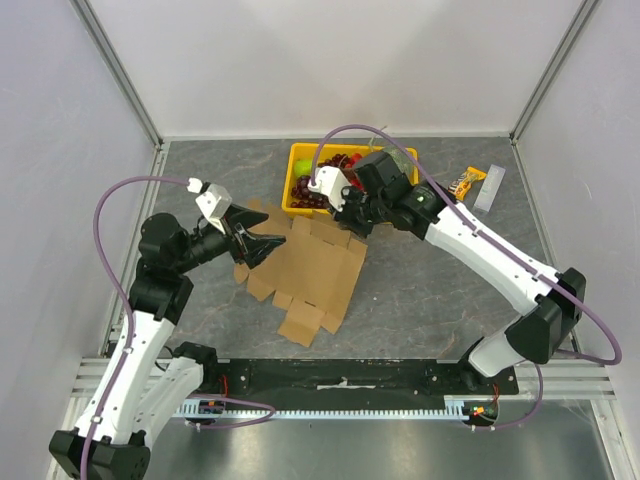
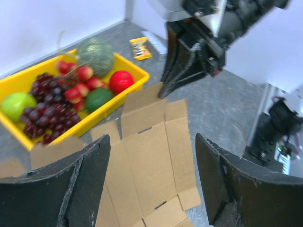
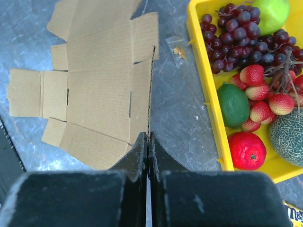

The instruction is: Fold the paper box

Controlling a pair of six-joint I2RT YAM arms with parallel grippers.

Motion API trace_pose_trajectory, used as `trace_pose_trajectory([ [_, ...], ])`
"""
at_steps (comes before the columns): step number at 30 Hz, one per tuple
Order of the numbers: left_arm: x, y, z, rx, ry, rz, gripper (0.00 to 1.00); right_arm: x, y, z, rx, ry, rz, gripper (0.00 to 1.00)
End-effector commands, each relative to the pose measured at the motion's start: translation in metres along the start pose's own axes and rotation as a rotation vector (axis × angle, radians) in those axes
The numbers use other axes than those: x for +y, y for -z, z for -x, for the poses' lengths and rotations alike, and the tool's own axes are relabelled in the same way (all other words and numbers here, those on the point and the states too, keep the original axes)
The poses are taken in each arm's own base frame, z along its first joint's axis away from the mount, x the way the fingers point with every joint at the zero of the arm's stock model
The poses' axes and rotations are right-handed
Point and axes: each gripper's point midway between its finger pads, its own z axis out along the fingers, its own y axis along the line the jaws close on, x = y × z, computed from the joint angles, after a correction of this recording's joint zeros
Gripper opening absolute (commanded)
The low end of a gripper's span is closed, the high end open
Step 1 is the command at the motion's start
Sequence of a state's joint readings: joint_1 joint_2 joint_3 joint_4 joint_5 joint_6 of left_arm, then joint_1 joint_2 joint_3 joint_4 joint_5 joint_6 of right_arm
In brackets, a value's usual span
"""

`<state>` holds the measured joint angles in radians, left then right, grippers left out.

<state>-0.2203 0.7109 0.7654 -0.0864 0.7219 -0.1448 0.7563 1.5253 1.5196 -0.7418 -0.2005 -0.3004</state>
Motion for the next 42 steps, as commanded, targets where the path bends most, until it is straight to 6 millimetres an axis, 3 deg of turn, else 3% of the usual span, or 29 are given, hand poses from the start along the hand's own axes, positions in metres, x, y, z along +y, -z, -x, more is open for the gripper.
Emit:
trace_pose_trajectory([
  [1, -0.046, 0.002, 0.028, -0.038, -0.176, -0.308, 0.78, 0.01, 0.041, 0.019, -0.069, 0.082, 0.103, 0.0],
  [10, -0.059, -0.006, 0.021, -0.001, -0.162, -0.436, 0.79, 0.024, 0.06, 0.044, -0.17, 0.108, 0.21, 0.0],
  [21, -0.057, -0.037, 0.023, 0.012, -0.193, -0.428, 0.79, 0.044, 0.073, 0.058, -0.235, 0.14, 0.329, 0.0],
  [29, -0.061, -0.059, 0.019, 0.049, -0.19, -0.465, 0.67, 0.05, 0.077, 0.062, -0.259, 0.148, 0.36, 0.0],
  [34, -0.064, -0.071, 0.009, 0.091, -0.187, -0.472, 0.51, 0.05, 0.072, 0.061, -0.253, 0.146, 0.371, 0.0],
  [39, -0.062, -0.075, 0.004, 0.114, -0.186, -0.461, 0.15, 0.048, 0.071, 0.06, -0.248, 0.153, 0.361, 0.0],
  [42, -0.06, -0.076, 0.001, 0.121, -0.188, -0.449, 0.09, 0.045, 0.069, 0.059, -0.241, 0.159, 0.344, 0.0],
])
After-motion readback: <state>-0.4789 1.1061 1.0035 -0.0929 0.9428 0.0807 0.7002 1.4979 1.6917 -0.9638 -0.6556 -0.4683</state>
